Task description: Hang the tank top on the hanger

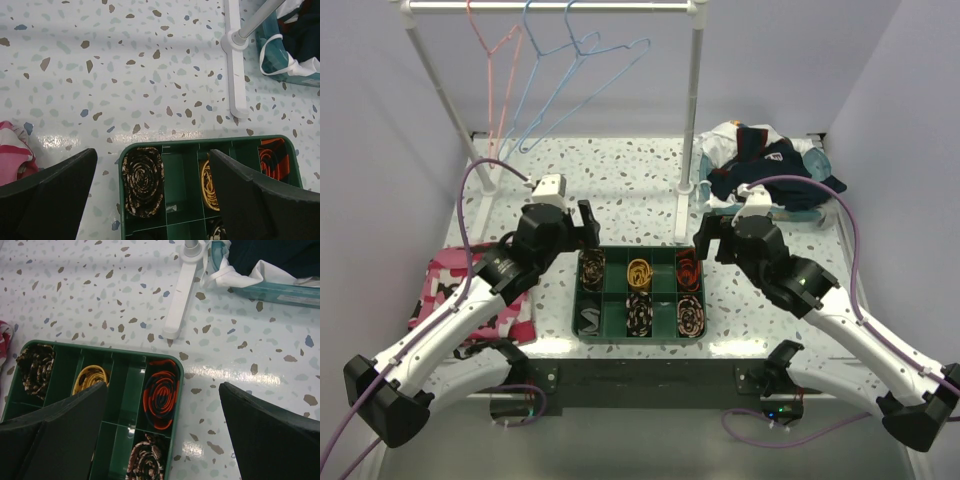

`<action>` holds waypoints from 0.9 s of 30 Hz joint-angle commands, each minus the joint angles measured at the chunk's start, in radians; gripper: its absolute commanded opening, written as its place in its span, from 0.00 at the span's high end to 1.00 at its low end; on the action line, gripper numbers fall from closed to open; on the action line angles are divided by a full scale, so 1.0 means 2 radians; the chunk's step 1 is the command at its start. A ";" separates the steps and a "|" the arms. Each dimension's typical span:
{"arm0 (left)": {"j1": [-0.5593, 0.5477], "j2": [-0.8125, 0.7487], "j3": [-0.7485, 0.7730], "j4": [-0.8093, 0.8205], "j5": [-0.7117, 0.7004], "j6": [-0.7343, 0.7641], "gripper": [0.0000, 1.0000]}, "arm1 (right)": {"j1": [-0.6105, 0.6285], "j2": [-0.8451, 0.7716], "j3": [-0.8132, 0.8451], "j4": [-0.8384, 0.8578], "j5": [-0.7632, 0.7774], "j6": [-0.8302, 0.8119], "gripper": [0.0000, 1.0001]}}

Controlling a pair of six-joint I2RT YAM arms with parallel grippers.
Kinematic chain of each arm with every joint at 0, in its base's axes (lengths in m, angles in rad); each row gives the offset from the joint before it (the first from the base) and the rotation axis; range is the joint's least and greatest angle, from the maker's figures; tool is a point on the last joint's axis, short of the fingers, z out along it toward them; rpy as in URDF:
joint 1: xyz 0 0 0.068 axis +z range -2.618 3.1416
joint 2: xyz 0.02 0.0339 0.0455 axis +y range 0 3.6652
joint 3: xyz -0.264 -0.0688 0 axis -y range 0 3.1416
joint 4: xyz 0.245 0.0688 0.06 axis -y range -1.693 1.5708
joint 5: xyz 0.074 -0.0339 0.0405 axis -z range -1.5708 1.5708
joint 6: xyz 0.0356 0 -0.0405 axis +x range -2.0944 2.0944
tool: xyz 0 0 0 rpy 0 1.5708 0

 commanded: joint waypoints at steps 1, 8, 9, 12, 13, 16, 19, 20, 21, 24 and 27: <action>0.001 -0.005 0.020 -0.009 -0.021 -0.025 0.00 | 0.001 -0.009 0.001 0.002 0.014 0.005 0.02; 0.002 -0.025 0.009 -0.022 -0.047 -0.047 0.00 | 0.001 -0.013 0.000 0.001 0.013 0.004 0.02; 0.003 -0.024 0.008 -0.023 -0.050 -0.056 0.00 | 0.000 -0.012 0.000 0.001 0.012 0.003 0.02; 0.008 -0.011 0.010 -0.056 -0.070 -0.084 0.01 | 0.001 -0.012 0.000 -0.001 0.012 0.001 0.01; 0.010 -0.003 0.007 -0.062 -0.075 -0.093 0.03 | 0.001 -0.012 0.000 -0.002 0.012 0.002 0.01; 0.025 0.007 -0.020 -0.062 -0.077 -0.134 0.10 | 0.001 -0.013 0.000 -0.008 0.012 0.003 0.01; 0.055 0.007 -0.055 -0.041 -0.048 -0.168 0.16 | 0.001 -0.019 -0.010 -0.005 0.011 0.003 0.01; 0.069 0.005 -0.064 -0.037 -0.037 -0.183 0.18 | 0.001 -0.020 -0.013 0.001 0.005 0.003 0.01; 0.076 0.002 -0.074 -0.026 -0.031 -0.187 0.22 | 0.001 -0.019 -0.016 0.001 0.004 0.003 0.01; 0.098 0.001 -0.104 -0.011 -0.008 -0.205 0.30 | 0.000 -0.009 -0.012 -0.002 -0.001 0.000 0.01; 0.106 -0.002 -0.129 0.003 -0.005 -0.211 0.41 | 0.001 -0.004 -0.007 -0.005 -0.008 -0.003 0.01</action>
